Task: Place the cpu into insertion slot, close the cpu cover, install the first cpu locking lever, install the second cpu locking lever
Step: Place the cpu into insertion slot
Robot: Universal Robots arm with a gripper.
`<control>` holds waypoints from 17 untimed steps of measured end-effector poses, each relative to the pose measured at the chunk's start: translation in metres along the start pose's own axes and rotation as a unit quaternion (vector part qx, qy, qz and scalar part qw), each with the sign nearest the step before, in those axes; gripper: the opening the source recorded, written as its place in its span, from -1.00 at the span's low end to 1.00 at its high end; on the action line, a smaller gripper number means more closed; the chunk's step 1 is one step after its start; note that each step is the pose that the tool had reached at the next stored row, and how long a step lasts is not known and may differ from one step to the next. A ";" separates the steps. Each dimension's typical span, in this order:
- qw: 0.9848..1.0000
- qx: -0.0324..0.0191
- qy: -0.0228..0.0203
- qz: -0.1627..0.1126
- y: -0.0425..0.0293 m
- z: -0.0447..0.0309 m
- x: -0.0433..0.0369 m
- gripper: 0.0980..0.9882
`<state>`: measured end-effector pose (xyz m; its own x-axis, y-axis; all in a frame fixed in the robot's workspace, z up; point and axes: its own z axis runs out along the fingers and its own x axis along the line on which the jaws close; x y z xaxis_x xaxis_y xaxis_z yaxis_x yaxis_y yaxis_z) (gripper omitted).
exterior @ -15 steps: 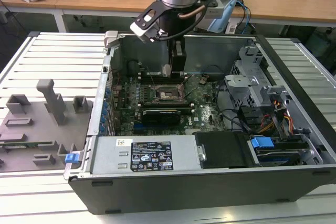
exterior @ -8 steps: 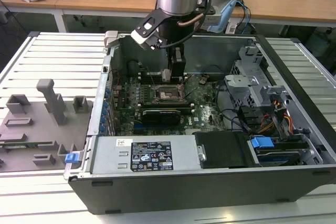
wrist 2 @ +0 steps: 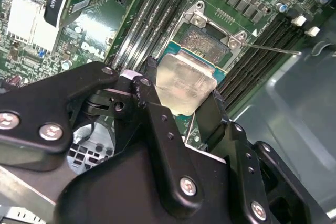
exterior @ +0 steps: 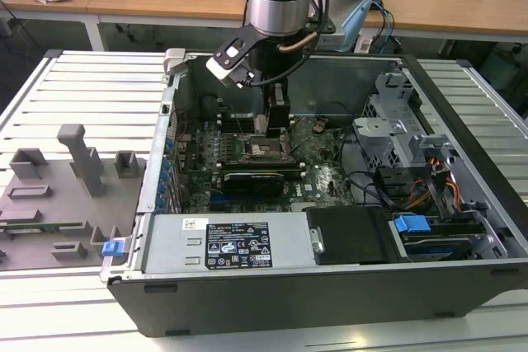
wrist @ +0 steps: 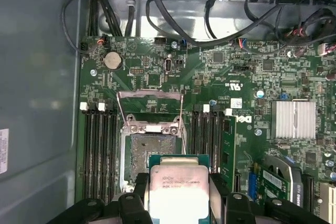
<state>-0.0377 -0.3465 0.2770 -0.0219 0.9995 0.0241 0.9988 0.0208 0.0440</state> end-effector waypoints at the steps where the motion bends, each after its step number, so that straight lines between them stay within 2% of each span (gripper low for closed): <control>1: 1.000 0.000 0.000 0.000 -0.0001 0.0020 -0.0001 0.00; 10: 1.000 0.000 0.000 0.000 -0.0002 0.0047 -0.0001 0.00; 17: 1.000 0.000 0.000 0.000 -0.0007 0.0133 -0.0003 0.00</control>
<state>-0.0378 -0.3465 0.2637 -0.0218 0.9995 0.0241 0.9988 0.0208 0.0443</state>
